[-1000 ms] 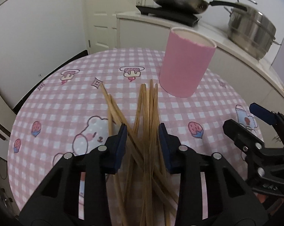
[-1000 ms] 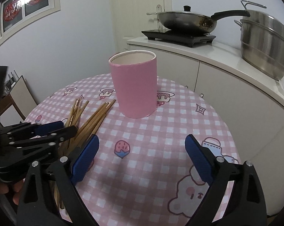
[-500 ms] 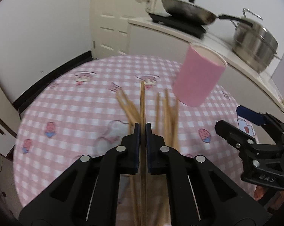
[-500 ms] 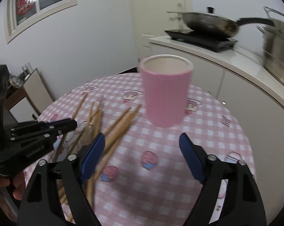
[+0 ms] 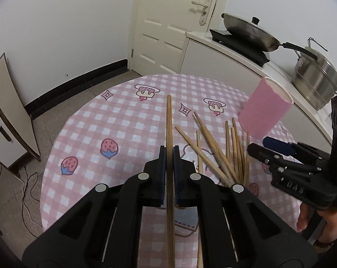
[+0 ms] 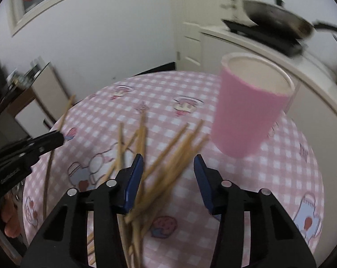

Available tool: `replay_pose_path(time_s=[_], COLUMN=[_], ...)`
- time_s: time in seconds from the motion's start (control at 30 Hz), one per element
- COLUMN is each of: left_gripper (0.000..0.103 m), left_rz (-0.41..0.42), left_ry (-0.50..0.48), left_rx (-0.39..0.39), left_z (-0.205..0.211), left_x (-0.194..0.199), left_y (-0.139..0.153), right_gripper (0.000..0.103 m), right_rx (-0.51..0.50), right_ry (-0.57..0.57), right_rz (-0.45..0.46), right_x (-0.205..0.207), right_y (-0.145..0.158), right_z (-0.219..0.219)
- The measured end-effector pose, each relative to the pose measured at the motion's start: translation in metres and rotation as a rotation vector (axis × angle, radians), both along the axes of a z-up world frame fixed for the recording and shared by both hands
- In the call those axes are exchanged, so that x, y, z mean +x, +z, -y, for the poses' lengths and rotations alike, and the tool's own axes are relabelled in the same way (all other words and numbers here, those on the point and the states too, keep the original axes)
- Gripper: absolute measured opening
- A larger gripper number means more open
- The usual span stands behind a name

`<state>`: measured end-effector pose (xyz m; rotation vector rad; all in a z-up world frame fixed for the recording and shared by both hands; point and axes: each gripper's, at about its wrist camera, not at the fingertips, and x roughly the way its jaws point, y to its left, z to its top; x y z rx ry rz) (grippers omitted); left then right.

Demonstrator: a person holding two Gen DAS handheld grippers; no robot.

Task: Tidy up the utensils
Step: 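Grasp a wooden chopstick with the right tool while the left tool lifts its chopstick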

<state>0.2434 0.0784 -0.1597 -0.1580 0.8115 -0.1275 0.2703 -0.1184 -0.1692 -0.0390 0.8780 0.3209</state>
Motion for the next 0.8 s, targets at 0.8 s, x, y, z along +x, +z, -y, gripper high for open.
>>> replay_pose_path(time_s=[0.8], left_gripper=[0.006], left_rz=[-0.017], left_ry=[-0.073], left_rx=[-0.029], left_z=[0.017], left_x=[0.005], left_y=[-0.008], right_gripper=[0.005], right_rx=[0.182], right_ry=[-0.069], right_rz=[-0.134], right_x=[0.029], right_y=[-0.03], right_z=[0.014])
